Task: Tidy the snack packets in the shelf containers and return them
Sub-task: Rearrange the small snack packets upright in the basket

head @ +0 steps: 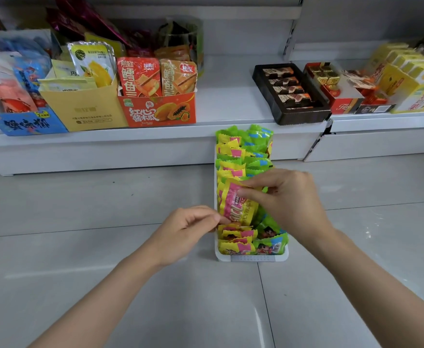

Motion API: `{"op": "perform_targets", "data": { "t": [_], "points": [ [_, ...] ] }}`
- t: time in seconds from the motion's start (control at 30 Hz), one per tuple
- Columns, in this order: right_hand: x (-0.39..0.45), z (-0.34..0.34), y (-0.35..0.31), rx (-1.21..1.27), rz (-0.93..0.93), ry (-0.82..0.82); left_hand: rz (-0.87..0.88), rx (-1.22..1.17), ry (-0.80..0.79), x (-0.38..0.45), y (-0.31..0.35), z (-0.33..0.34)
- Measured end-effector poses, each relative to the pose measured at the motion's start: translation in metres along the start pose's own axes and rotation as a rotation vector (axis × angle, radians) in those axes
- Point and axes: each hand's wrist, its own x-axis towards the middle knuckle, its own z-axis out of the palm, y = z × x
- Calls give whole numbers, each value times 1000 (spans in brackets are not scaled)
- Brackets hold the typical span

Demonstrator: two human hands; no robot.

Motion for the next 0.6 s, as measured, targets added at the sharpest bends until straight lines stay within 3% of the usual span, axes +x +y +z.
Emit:
{"op": "perform_targets", "data": {
  "t": [0.17, 0.3, 0.47, 0.6],
  "points": [
    [9, -12, -5, -173, -233, -77, 66, 39, 10, 2, -8, 4],
    [1, 6, -1, -201, -174, -176, 108, 58, 65, 5, -12, 8],
    [5, 0, 8, -215, -177, -145, 143, 104, 137, 9, -15, 9],
    [7, 10, 3, -246, -122, -289, 177, 121, 180, 7, -16, 10]
  ]
}}
